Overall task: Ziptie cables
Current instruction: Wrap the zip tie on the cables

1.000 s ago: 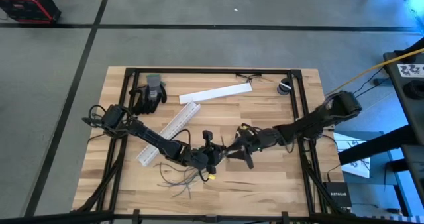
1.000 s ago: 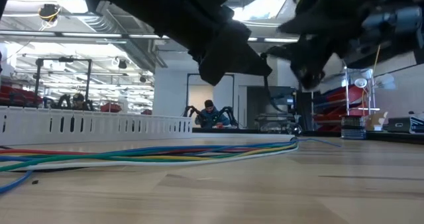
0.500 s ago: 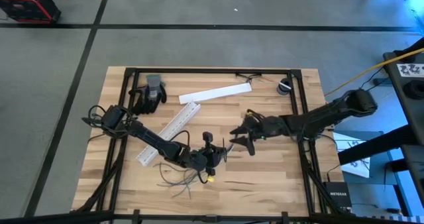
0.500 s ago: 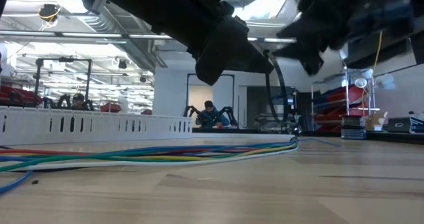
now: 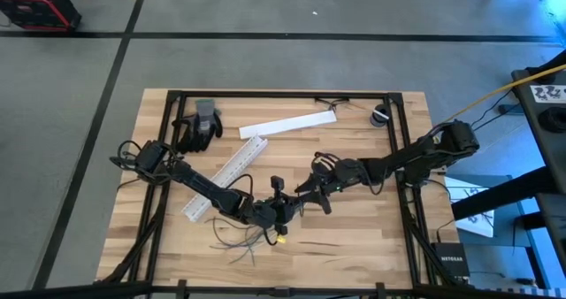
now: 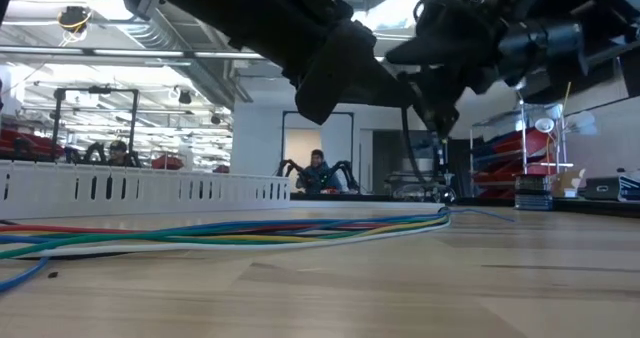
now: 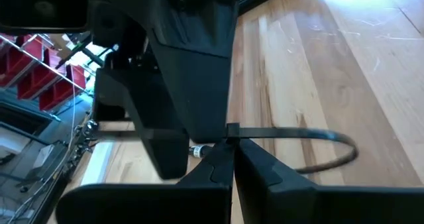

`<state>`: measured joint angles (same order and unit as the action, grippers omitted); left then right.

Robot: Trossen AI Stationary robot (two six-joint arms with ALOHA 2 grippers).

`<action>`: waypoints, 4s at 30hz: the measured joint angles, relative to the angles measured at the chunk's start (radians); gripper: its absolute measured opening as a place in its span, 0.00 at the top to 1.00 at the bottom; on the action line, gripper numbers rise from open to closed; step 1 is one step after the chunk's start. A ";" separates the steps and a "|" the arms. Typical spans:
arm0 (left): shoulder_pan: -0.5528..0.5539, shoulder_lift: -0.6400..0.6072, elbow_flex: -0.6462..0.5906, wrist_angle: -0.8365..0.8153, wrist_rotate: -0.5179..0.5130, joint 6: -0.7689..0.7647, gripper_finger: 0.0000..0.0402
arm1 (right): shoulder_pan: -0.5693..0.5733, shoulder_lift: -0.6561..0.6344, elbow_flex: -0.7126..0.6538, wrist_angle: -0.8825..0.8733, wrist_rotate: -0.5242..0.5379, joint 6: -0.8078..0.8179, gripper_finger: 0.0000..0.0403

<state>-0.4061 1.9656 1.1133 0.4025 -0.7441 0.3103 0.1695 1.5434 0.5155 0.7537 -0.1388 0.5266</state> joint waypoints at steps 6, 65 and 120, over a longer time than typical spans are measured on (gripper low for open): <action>0.000 0.000 0.000 -0.002 0.000 0.006 1.00 | 0.000 0.006 0.035 -0.018 -0.004 -0.013 0.75; 0.012 0.000 -0.002 -0.164 0.003 -0.072 1.00 | 0.000 -0.345 0.519 -1.143 0.356 -0.555 1.00; 0.164 0.011 -0.001 0.116 0.262 -0.141 1.00 | 0.029 -0.466 -0.280 -0.125 0.239 -0.132 0.58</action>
<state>-0.2417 1.9770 1.1122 0.5188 -0.4816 0.1692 0.1987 1.0774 0.2357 0.6283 0.1000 0.3944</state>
